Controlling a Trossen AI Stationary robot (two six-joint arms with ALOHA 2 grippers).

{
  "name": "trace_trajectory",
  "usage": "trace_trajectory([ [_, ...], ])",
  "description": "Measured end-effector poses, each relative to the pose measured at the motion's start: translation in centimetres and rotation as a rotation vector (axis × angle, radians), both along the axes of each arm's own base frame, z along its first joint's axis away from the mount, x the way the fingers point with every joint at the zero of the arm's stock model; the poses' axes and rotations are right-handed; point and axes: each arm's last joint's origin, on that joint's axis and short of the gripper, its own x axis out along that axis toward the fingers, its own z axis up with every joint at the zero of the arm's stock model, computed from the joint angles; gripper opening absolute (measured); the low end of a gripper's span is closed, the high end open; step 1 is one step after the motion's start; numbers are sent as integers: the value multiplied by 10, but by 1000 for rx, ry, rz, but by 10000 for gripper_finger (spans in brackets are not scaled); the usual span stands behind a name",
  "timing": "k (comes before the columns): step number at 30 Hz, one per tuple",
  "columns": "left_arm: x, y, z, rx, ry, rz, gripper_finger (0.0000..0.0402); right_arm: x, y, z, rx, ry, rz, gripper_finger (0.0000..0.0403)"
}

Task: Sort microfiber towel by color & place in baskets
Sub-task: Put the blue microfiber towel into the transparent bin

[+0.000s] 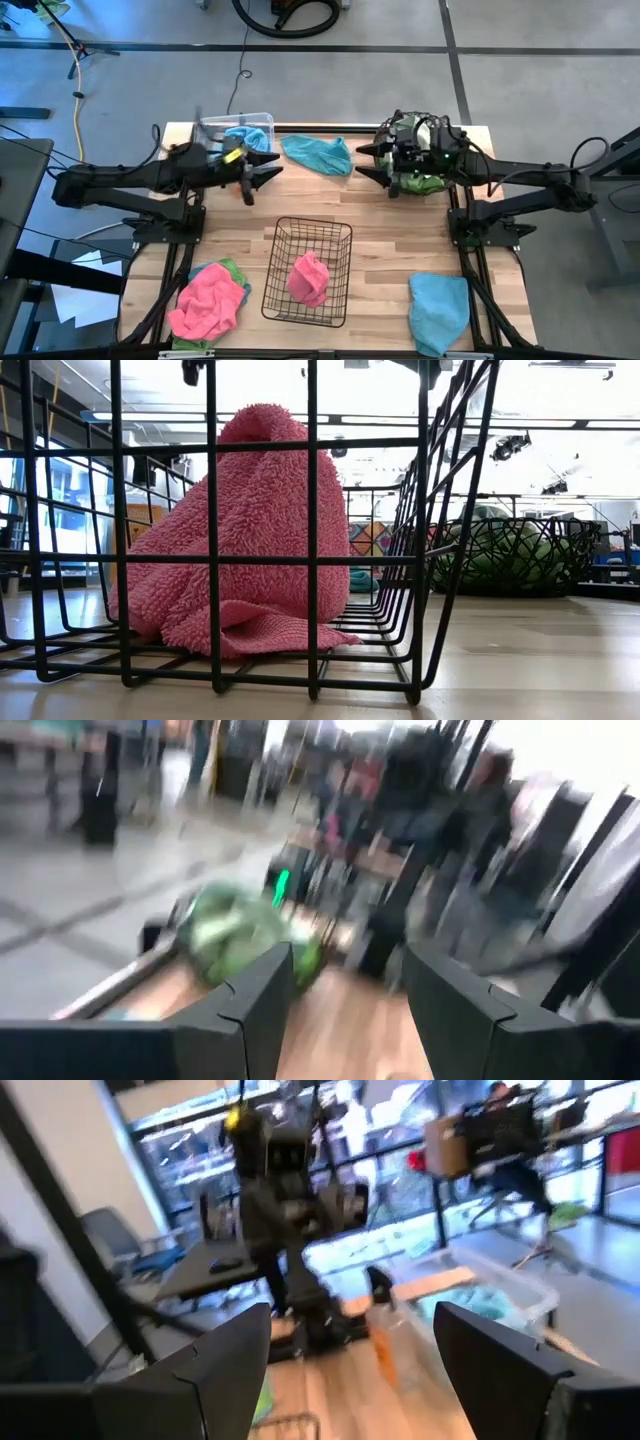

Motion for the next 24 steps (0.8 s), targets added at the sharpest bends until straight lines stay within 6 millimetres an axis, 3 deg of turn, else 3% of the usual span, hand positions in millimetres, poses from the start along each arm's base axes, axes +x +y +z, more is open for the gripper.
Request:
trace_trajectory([
  [5, 32, 26, 4, 7, 259, 79, 177, 0, -5, 0, 29, -5, -95, 277],
  [11, 92, 70, -3, -24, 493, 159, 177, -1, -8, 2, 75, -32, -108, 277],
  [17, 142, 104, -39, -48, 710, 232, 177, -1, -8, 5, 117, -63, -106, 277],
  [24, 167, 130, -100, -212, 839, 354, 177, -1, -8, 5, 139, -68, -119, 277],
])
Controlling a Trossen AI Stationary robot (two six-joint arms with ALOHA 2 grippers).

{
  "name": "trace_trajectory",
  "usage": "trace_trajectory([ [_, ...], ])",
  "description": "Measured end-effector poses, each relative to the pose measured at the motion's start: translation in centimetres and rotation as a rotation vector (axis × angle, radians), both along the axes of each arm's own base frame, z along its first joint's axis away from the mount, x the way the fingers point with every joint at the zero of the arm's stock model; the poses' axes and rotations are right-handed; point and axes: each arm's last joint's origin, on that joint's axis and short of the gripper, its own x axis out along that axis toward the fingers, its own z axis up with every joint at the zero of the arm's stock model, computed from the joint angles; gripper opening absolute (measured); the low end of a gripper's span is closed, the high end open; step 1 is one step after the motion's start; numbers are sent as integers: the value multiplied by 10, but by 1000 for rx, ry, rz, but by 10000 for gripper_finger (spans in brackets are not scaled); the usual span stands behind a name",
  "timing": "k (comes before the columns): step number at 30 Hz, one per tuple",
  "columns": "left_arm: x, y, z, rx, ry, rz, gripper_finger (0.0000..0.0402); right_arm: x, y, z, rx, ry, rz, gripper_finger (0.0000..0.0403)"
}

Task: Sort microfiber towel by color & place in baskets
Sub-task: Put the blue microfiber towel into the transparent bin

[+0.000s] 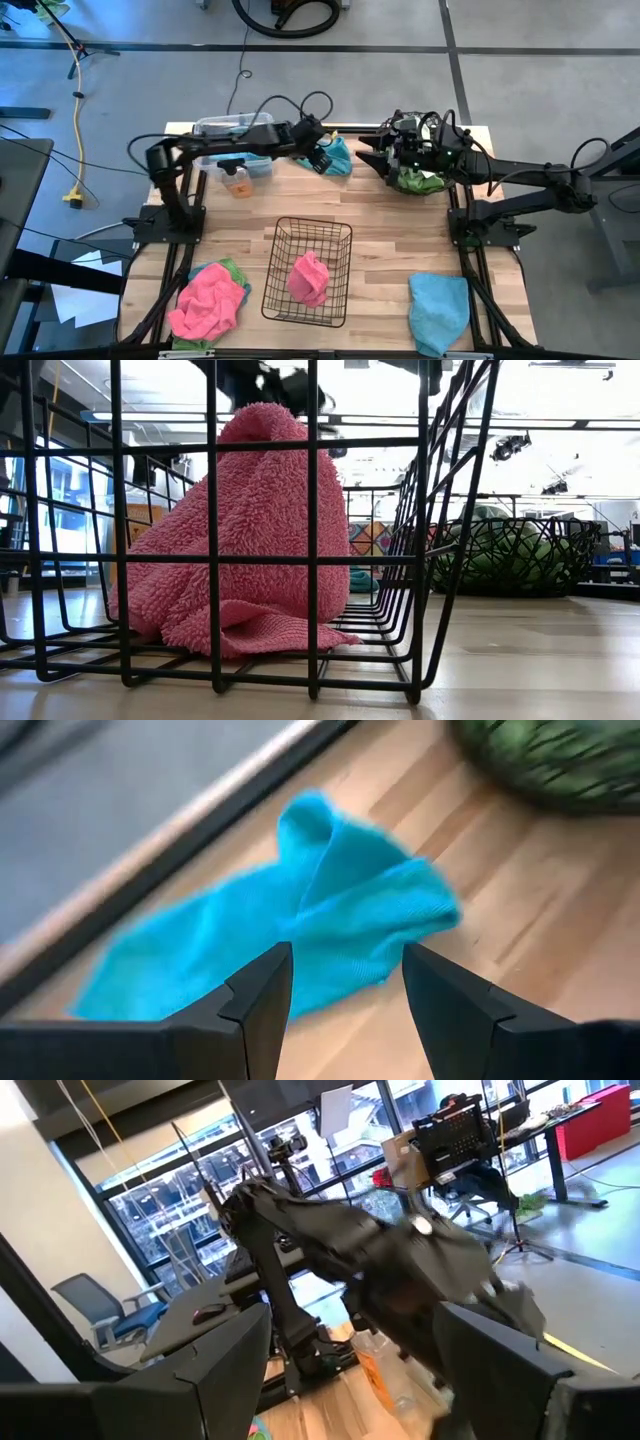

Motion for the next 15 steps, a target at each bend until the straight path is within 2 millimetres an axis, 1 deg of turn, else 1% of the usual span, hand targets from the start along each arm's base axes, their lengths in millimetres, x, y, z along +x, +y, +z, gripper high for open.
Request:
trace_trajectory([
  [5, 10, 8, -37, -104, 37, 63, 177, 0, -1, 0, 2, -1, -30, 277],
  [9, 20, 6, -61, -142, 50, 95, 177, 0, -1, 0, 2, -1, -42, 277],
  [12, 28, 3, -76, -157, 46, 108, 177, 0, -1, 0, 3, -1, -43, 277],
  [15, 34, 3, -85, -153, 15, 141, 177, 0, -1, 0, 2, -1, -43, 277],
])
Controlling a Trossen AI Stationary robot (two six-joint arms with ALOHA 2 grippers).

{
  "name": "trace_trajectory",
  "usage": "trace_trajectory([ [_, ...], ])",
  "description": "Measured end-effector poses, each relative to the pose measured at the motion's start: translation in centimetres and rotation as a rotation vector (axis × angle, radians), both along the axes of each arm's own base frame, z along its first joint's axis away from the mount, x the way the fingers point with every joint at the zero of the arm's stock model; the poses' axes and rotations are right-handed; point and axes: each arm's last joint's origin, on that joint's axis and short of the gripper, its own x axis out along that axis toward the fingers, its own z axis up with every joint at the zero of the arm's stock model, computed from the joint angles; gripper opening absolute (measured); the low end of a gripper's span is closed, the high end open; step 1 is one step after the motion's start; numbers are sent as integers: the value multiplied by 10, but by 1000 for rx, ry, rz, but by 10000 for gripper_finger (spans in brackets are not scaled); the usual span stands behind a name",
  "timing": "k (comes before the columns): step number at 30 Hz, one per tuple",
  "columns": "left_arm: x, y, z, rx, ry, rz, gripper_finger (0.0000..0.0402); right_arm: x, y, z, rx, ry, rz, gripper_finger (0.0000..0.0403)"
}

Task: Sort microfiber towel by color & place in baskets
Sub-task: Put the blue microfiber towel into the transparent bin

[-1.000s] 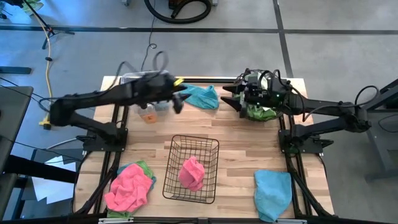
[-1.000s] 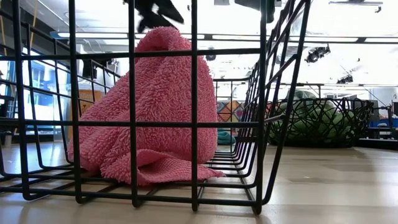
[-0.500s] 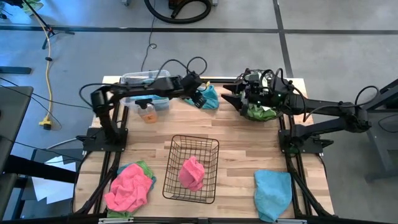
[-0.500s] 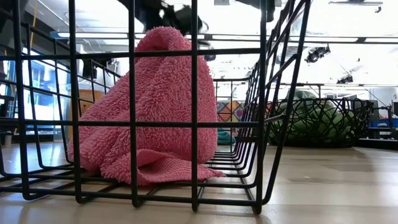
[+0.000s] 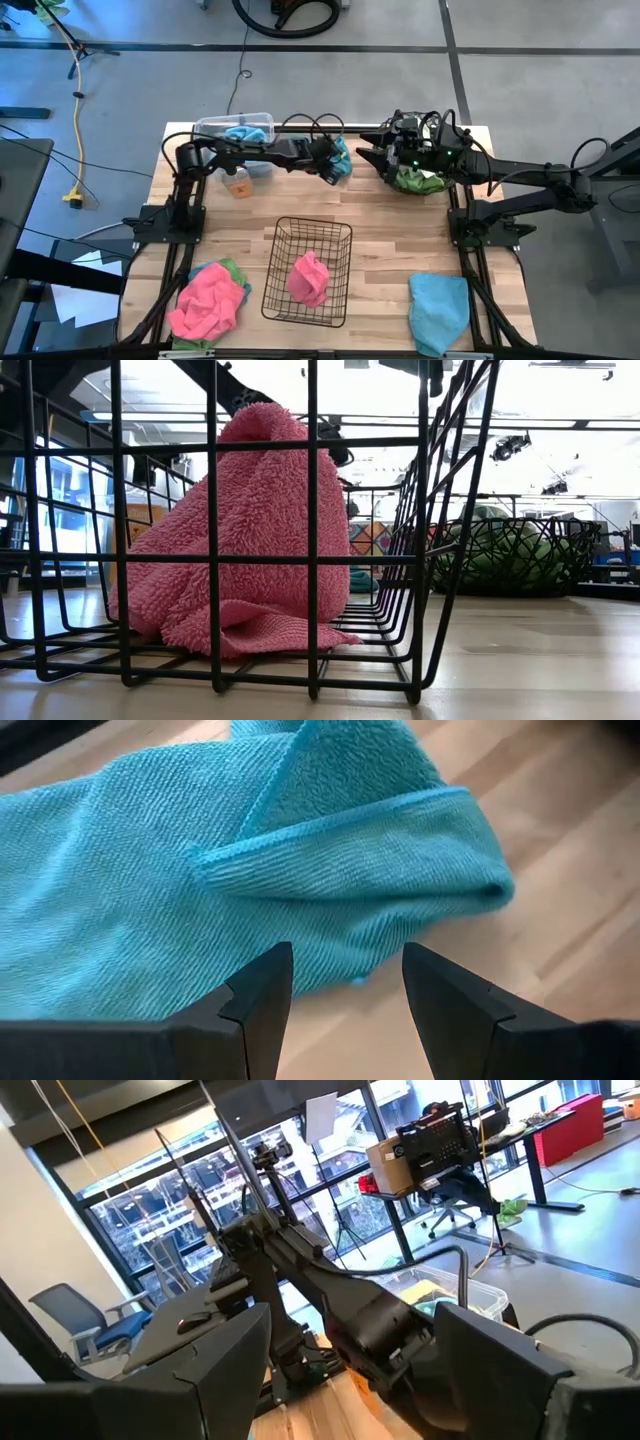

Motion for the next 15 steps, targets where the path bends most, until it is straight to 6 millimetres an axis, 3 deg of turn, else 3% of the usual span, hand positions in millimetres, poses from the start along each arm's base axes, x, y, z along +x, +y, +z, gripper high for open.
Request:
trace_trajectory([
  [5, 7, 1, -12, 42, -22, 74, 177, 0, 0, 0, 0, 1, 0, 277],
  [12, 11, 1, -39, -12, -27, 167, 177, 0, 0, 0, -5, 3, -1, 277],
  [15, 13, -2, -42, -45, -29, 148, 171, 0, 0, 0, -6, 4, 4, 277],
])
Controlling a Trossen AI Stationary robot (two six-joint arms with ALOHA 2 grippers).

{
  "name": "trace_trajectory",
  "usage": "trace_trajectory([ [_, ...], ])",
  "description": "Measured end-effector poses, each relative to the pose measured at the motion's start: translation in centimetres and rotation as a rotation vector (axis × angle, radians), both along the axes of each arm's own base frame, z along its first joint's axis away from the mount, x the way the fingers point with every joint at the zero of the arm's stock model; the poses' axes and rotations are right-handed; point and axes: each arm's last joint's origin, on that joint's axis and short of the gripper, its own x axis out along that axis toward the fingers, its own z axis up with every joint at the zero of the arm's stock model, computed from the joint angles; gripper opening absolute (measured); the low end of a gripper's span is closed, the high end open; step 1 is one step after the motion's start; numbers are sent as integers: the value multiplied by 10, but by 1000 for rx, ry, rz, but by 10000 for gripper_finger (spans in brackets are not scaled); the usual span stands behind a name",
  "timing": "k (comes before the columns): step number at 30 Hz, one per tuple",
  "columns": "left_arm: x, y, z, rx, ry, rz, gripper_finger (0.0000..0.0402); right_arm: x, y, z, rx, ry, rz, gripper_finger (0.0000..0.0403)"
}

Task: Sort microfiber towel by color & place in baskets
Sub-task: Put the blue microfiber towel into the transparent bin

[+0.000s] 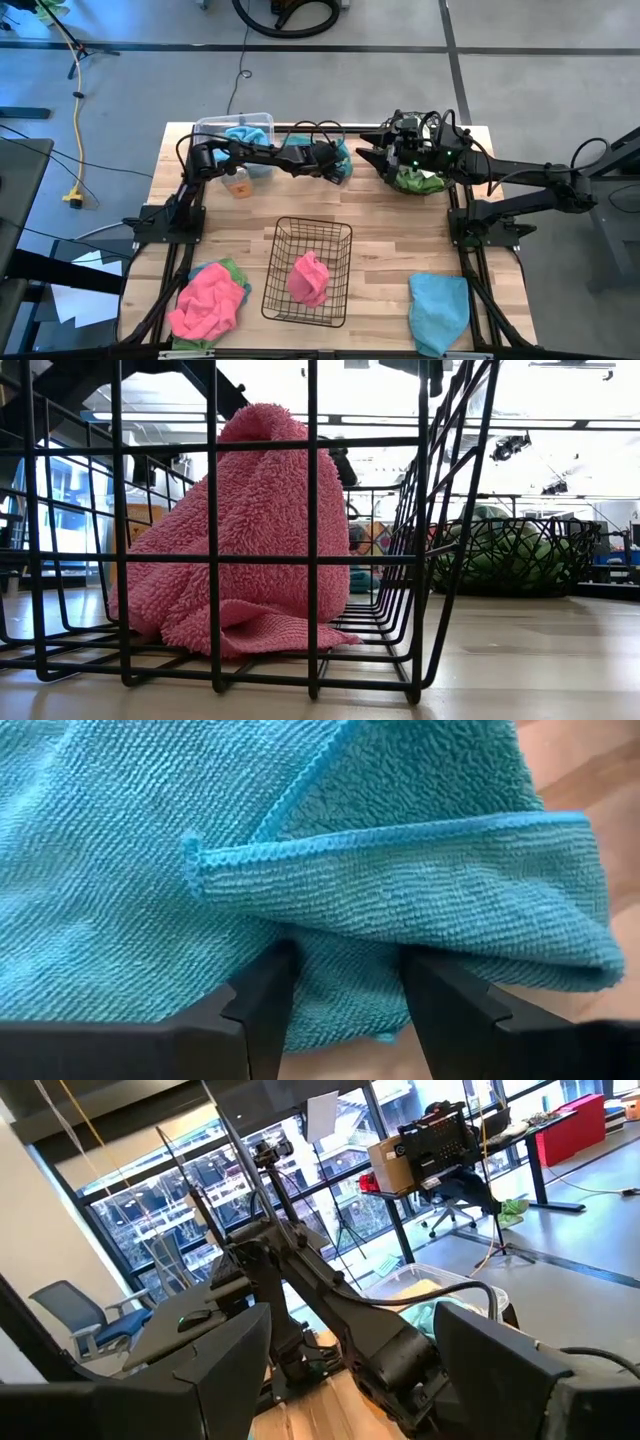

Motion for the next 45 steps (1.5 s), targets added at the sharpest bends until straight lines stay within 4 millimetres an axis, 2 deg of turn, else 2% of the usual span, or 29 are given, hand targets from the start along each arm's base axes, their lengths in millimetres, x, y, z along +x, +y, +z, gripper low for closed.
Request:
trace_trajectory([
  [3, 2, -9, 0, -15, 18, -51, 159, 0, 0, 0, -1, 1, 9, 277],
  [11, 2, -53, 16, -141, 52, -249, 95, 0, 0, 0, -2, 2, 14, 277],
  [16, -1, -84, 31, -126, 101, -342, 55, 0, 1, 0, -25, 5, 41, 277],
  [21, -9, -105, 42, -70, 187, -403, 29, 0, 1, 0, -30, 6, 42, 277],
  [25, -12, -114, 47, -20, 234, -457, 5, 0, 1, 0, -30, 6, 42, 277],
  [30, -16, -113, 57, 16, 243, -469, 1, 0, 2, 0, -22, 3, 47, 277],
  [33, -20, -113, 73, 72, 230, -490, 1, 0, 2, 1, -26, -7, 52, 277],
  [38, -34, -110, 116, 185, 173, -510, 1, 0, 2, 6, -40, -58, 67, 277],
  [45, -76, -109, 193, 373, 55, -546, 0, -3, 4, 18, -84, -179, 88, 277],
])
